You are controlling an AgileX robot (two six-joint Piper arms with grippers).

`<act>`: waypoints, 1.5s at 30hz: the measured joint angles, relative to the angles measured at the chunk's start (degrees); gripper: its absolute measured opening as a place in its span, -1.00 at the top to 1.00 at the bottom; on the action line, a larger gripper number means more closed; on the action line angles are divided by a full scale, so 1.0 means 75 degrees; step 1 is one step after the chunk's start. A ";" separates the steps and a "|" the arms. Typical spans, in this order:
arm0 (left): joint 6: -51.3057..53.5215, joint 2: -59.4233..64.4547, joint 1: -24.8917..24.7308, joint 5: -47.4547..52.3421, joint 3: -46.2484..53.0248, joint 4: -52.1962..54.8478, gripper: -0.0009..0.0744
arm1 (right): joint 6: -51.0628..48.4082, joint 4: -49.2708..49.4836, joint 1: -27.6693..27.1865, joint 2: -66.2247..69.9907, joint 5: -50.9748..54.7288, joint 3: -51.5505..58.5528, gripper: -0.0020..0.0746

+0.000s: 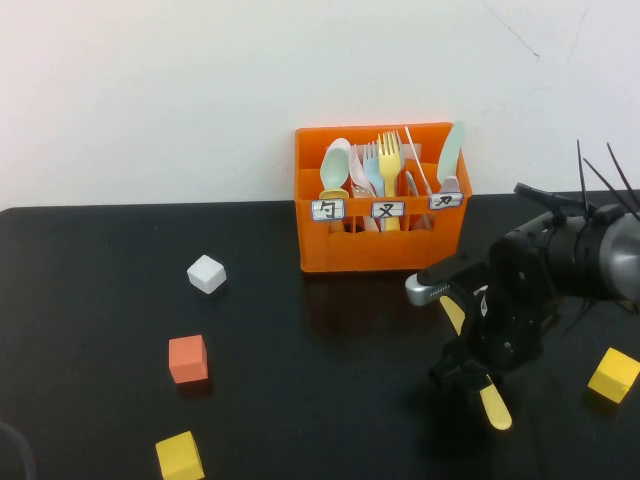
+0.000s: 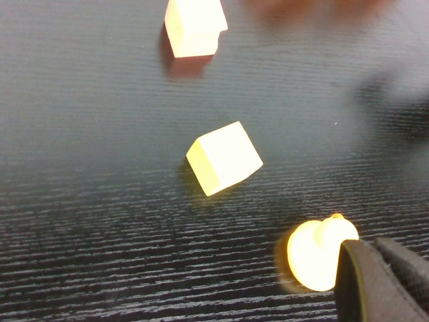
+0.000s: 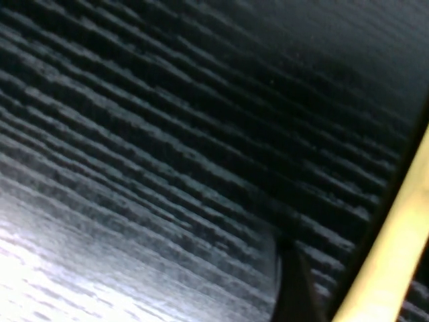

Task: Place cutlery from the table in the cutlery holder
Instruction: Pick up the knife, then place the knife on the box

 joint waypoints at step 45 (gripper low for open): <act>0.0018 0.0000 0.0000 -0.0284 0.0000 0.0000 0.98 | -0.2953 0.1796 -0.0018 -0.3498 -0.1399 0.0074 0.59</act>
